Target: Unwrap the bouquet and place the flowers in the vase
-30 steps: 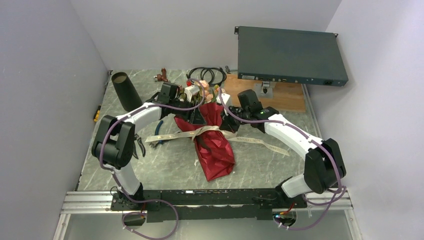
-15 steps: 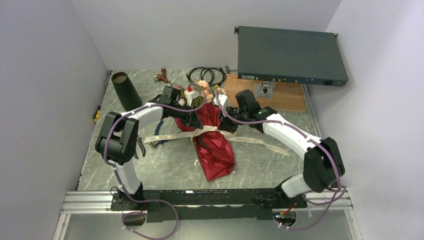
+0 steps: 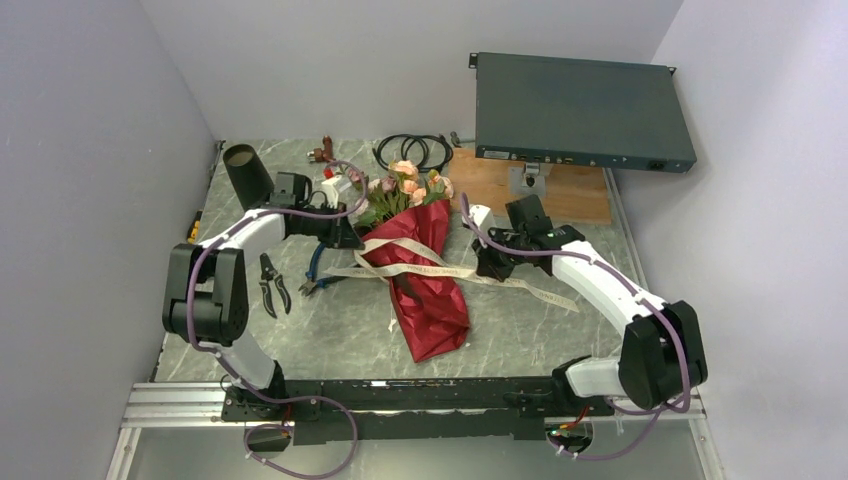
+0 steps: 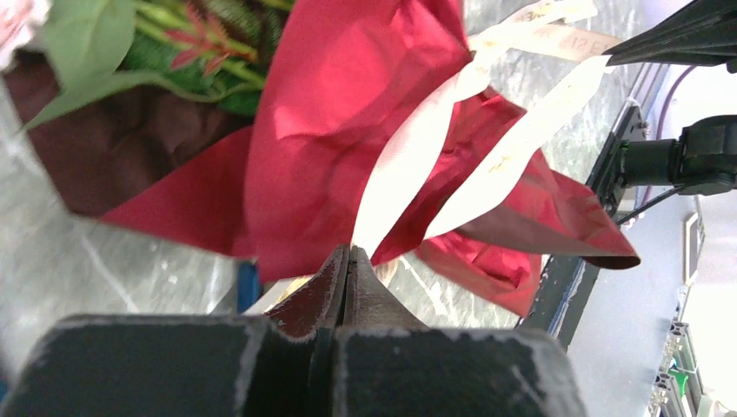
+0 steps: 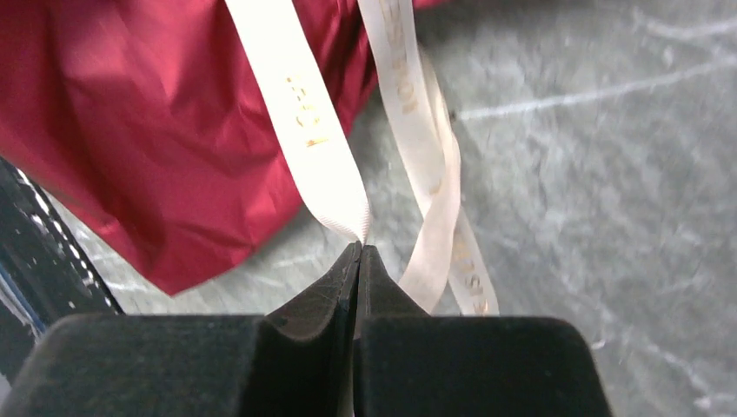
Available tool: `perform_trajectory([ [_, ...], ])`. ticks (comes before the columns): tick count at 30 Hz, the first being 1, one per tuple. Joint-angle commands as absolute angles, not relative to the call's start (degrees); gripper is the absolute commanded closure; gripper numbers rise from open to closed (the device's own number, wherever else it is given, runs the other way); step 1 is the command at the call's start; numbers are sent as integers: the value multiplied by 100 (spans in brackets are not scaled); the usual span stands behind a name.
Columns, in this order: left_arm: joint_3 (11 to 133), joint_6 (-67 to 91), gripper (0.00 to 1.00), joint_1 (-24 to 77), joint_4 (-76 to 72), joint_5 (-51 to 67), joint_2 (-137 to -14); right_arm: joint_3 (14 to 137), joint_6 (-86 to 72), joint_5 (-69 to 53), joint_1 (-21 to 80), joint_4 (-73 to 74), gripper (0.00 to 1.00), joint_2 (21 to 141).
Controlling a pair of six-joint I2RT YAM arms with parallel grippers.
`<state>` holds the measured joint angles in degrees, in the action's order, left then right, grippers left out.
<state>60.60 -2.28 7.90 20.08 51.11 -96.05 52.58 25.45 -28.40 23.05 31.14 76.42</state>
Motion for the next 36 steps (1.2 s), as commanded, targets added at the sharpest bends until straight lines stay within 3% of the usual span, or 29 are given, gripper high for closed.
perform_trajectory([
  [1, 5872, -740, 100, 552, 2387, 4938, -9228, 4898, 2971, -2599, 2093, 3592, 99, 7315],
  [3, 5826, -781, 100, 529, 2422, 4889, -9188, 4827, 3030, -2551, 2075, 3640, 95, 7265],
  [4, 5796, -772, 100, 528, 2392, 4877, -9186, 4848, 3005, -2594, 2070, 3620, 88, 7254],
  [6, 5783, -662, 100, 536, 2269, 4917, -9192, 4994, 2858, -2829, 2095, 3502, 58, 7266],
  [7, 5790, -604, 100, 543, 2222, 4950, -9218, 5089, 2764, -2908, 2171, 3383, 49, 7311],
  [10, 5884, -530, 100, 586, 2182, 4958, -9308, 5508, 2475, -2933, 2582, 3010, 41, 7563],
  [20, 5977, -493, 100, 634, 2241, 4921, -9370, 7091, 1638, -2786, 3962, 2134, 48, 9331],
  [29, 5950, -407, 100, 634, 2138, 4878, -9354, 7767, 1674, -2688, 4286, 2198, 50, 10272],
  [30, 5950, -416, 100, 633, 2140, 4878, -9360, 7783, 1698, -2695, 4295, 2264, 53, 10316],
  [33, 5934, -463, 100, 633, 2168, 4873, -9382, 7737, 1836, -2719, 4290, 2479, 76, 10245],
  [36, 5939, -487, 100, 633, 2167, 4880, -9402, 7566, 1872, -2673, 4257, 2539, 88, 9939],
])
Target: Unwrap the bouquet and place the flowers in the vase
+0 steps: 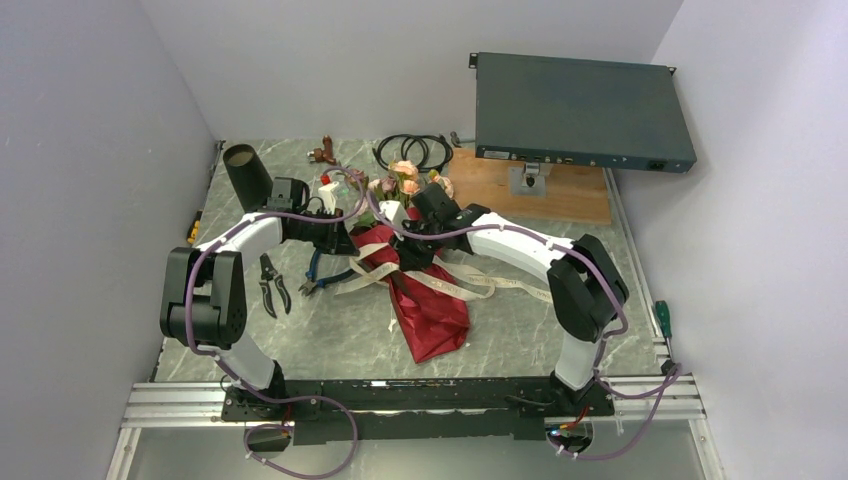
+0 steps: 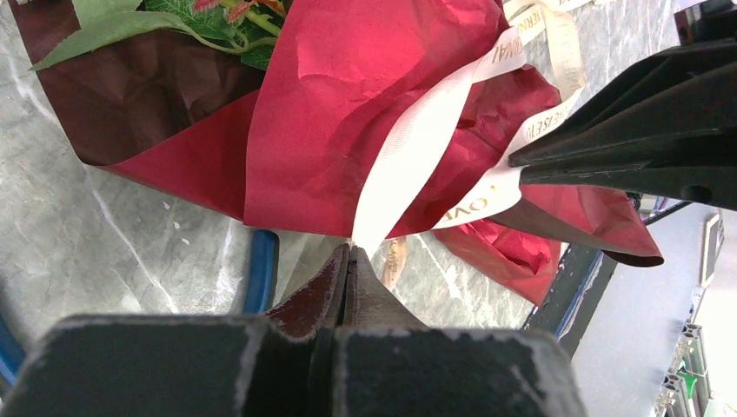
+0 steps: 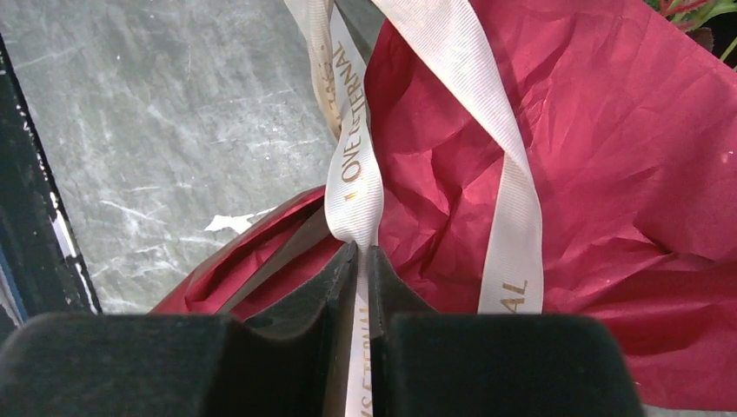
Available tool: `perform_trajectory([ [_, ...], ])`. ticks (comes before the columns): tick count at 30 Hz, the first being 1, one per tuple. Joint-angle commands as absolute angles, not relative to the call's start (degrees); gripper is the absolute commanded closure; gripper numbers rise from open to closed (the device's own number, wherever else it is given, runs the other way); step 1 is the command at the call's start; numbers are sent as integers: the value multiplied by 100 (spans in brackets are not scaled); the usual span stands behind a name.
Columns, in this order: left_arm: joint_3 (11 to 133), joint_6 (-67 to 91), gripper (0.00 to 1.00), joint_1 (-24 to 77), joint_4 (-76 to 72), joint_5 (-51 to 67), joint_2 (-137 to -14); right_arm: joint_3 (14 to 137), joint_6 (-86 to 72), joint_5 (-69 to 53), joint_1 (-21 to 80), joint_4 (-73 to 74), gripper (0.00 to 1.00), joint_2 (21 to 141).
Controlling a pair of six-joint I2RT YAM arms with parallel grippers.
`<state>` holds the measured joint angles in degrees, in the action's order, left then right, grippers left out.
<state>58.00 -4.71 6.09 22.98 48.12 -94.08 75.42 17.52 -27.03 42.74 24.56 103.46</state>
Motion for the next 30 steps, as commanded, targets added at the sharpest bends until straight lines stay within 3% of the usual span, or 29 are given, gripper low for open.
perform_trajectory([
  [1, 5949, -502, 100, 633, 2177, 4873, -9411, 7520, 1861, -2668, 4236, 2566, 91, 9839],
  [4, 5995, -593, 100, 635, 2261, 4853, -9455, 7451, 1799, -2575, 4128, 2693, 100, 9499],
  [13, 6005, -730, 100, 598, 2369, 4806, -9454, 6957, 1905, -2377, 2841, 3317, 100, 8049],
  [23, 6036, -849, 100, 589, 2459, 4756, -9445, 6050, 2420, -1350, 1134, 3363, 100, 6369],
  [30, 6025, -918, 100, 580, 2561, 4715, -9357, 5646, 3426, -1453, -301, 3532, 100, 5959],
])
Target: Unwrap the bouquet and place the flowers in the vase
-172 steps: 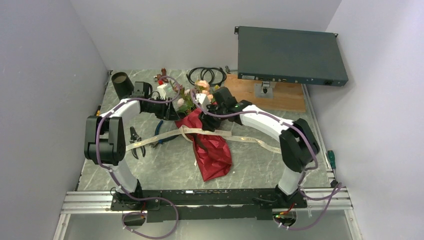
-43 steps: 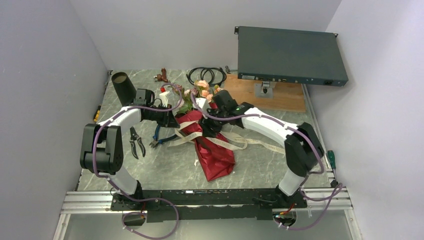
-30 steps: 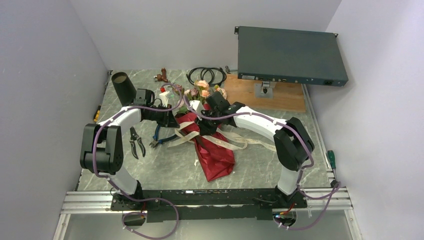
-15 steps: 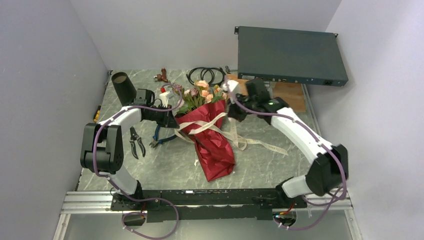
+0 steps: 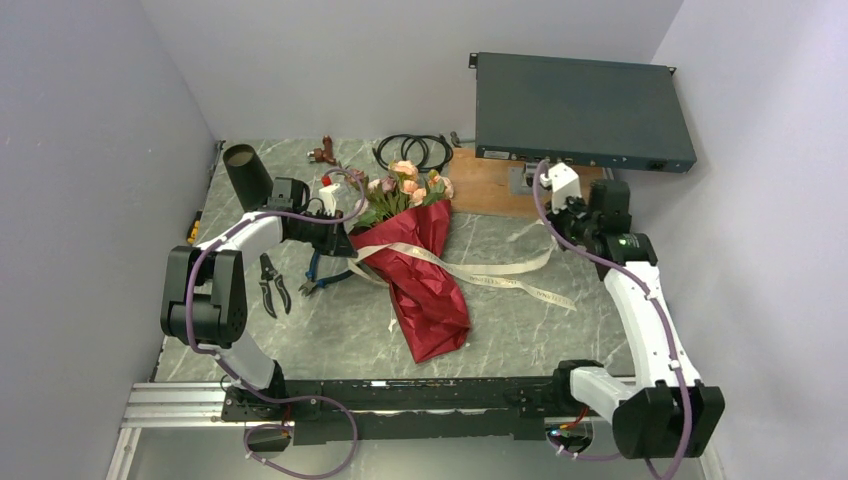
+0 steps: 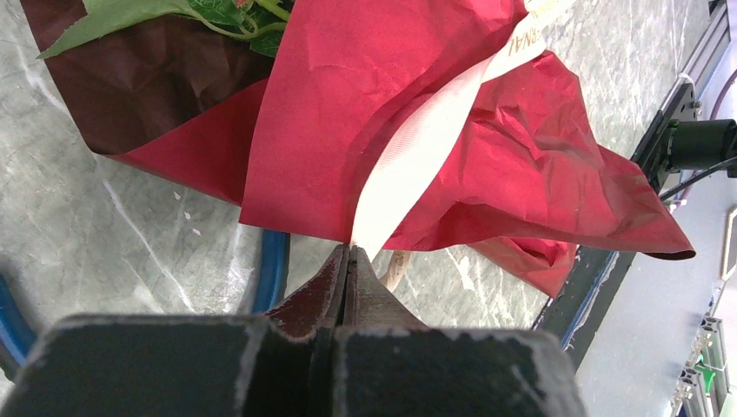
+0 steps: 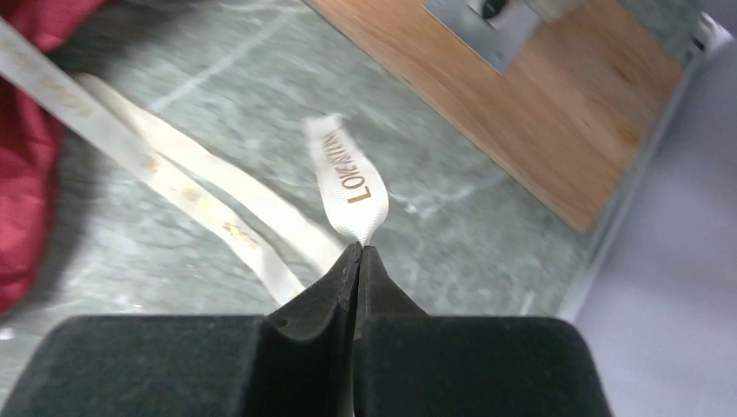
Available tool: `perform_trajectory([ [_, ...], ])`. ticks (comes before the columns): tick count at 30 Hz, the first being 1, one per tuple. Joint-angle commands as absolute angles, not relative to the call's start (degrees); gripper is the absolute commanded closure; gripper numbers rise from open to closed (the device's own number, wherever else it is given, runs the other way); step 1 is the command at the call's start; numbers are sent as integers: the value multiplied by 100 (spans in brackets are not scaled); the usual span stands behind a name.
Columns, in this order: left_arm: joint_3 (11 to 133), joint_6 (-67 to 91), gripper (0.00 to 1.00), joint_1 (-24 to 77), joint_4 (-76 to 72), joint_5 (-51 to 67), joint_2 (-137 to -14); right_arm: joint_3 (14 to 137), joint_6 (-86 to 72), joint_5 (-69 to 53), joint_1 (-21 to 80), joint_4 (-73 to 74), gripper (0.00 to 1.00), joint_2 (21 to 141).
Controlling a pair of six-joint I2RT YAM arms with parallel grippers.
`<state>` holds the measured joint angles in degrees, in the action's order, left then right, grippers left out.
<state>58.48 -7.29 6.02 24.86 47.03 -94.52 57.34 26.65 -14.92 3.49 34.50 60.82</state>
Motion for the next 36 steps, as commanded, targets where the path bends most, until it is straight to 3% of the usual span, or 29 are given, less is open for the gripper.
perform_trajectory([
  [1, 6021, -917, 100, 575, 2562, 4709, -9357, 5631, 3649, -1492, -499, 3488, 100, 5947],
  [10, 6034, -906, 100, 576, 2476, 4702, -9307, 5507, 4891, -1659, -1371, 3294, 100, 6770],
  [11, 6049, -910, 100, 572, 2471, 4726, -9300, 5487, 4925, -1641, -1371, 3325, 95, 6861],
  [16, 6135, -944, 100, 601, 2524, 4820, -9253, 5543, 4923, -1659, -1393, 3849, 44, 6960],
  [19, 6139, -970, 100, 645, 2543, 4816, -9233, 5539, 4843, -1651, -1409, 4199, 33, 6808],
  [23, 6200, -1029, 98, 659, 2590, 4808, -9248, 5682, 5011, -2022, -1419, 5417, 32, 6754],
  [28, 6233, -1154, 72, 659, 2675, 4760, -9196, 5389, 4960, -2646, -1224, 6075, 30, 6780],
  [33, 6327, -1036, 53, 650, 2657, 4751, -9086, 4828, 4018, -2142, -336, 5260, 31, 6861],
  [36, 6319, -1028, 37, 644, 2616, 4732, -8923, 4576, 3566, -1821, 237, 4731, 32, 6902],
])
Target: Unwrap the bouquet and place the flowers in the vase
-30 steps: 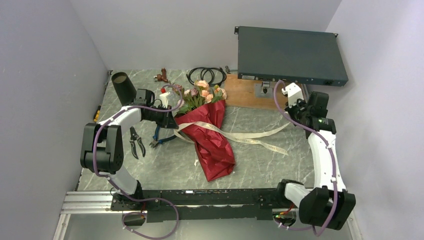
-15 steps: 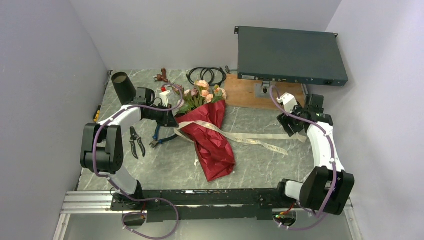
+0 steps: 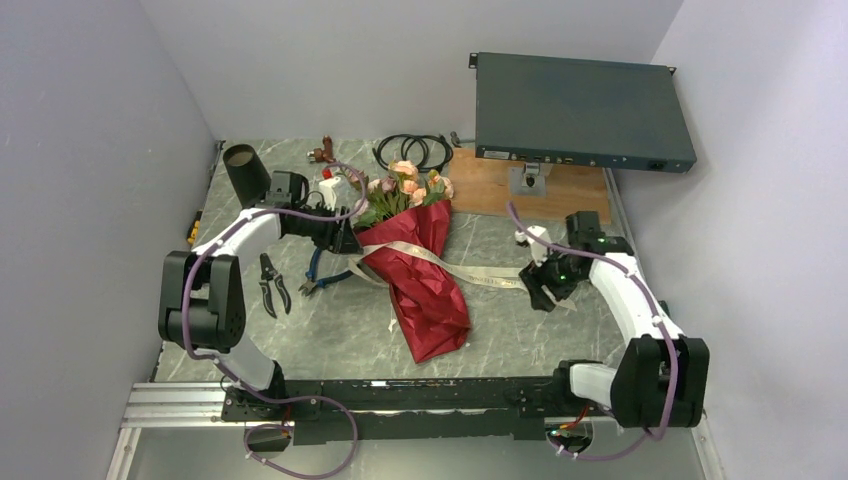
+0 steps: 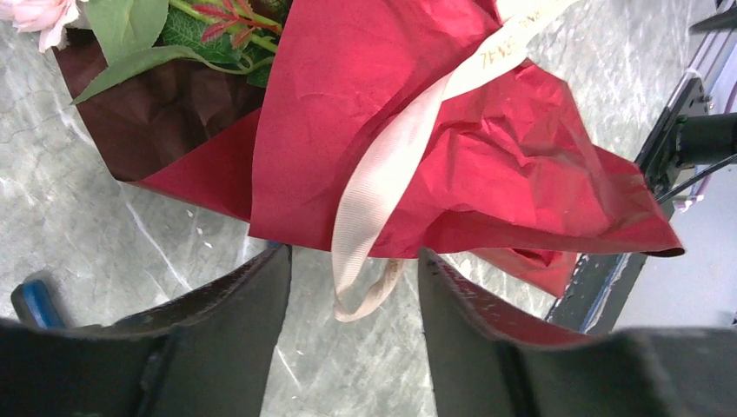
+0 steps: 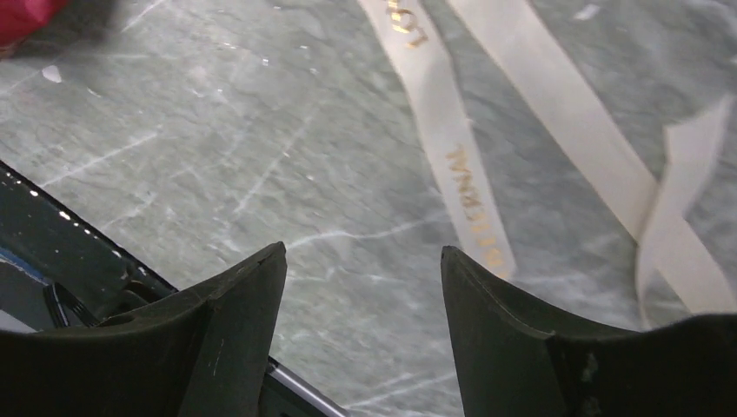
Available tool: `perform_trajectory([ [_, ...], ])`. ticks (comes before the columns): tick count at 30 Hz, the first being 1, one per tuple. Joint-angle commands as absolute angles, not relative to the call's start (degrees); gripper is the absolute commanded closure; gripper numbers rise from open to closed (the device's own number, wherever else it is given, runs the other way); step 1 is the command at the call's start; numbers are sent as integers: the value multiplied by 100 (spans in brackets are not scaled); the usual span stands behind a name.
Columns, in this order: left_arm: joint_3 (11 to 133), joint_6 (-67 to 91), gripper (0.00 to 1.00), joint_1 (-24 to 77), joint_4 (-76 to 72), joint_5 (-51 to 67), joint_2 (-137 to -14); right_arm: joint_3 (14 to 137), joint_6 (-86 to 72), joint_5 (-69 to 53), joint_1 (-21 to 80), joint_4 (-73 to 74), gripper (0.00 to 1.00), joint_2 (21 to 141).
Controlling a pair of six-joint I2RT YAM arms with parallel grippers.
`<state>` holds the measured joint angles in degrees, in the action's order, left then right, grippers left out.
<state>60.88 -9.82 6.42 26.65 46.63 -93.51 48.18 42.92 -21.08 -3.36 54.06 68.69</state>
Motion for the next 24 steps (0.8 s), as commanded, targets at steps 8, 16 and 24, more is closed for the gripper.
perform_trajectory([
  [8, 6283, -1028, 28, 596, 2625, 4686, -8294, 4263, 3165, -1221, 745, 3619, 38, 7613],
  [16, 6109, -843, 21, 556, 2647, 4487, -7447, 4340, 3131, -1015, 830, 3154, 60, 8242],
  [24, 6008, -143, 4, 358, 2703, 3574, -6625, 4684, 3081, -1599, 1063, 3708, 100, 7785],
])
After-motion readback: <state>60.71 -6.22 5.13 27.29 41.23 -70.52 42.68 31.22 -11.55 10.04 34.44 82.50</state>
